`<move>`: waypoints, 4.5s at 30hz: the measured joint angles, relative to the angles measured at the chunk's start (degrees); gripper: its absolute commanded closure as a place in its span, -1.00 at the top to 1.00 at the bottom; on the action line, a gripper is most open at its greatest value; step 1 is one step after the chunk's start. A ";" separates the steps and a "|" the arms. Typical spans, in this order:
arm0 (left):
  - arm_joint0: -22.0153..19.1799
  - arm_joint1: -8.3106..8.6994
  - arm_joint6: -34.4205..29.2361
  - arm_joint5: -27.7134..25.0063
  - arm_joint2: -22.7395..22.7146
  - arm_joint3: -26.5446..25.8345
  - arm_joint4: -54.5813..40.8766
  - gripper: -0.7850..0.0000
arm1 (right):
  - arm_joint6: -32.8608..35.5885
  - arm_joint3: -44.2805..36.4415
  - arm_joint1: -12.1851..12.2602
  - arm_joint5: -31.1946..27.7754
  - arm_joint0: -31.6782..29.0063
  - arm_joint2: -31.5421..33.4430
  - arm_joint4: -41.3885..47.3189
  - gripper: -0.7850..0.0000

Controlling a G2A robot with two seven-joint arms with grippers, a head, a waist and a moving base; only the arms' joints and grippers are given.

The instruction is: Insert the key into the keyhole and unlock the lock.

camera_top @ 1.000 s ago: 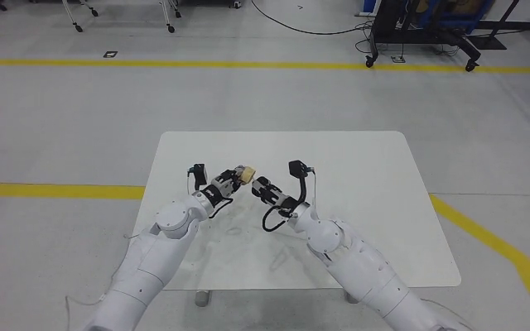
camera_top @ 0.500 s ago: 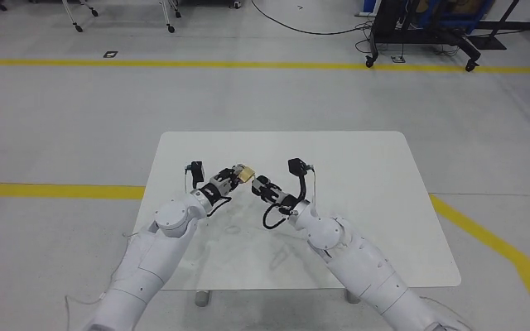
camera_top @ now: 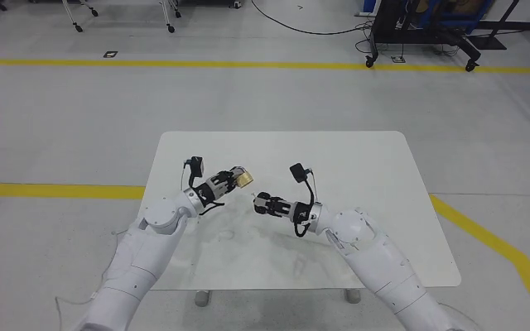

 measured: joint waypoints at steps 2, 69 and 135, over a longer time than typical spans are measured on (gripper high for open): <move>-0.15 -0.05 -1.01 -0.23 0.31 0.08 0.40 -1.00 | 0.39 0.42 -0.09 0.19 0.35 -0.41 0.11 -1.00; -0.08 -0.51 -5.10 -1.41 0.25 -0.23 4.02 -1.00 | -2.41 5.00 -1.04 1.04 2.70 -0.60 2.52 -1.00; -6.82 -4.16 -20.72 27.85 -0.19 16.99 -29.27 -1.00 | -16.20 6.37 -3.43 -16.78 2.93 -2.41 1.34 -1.00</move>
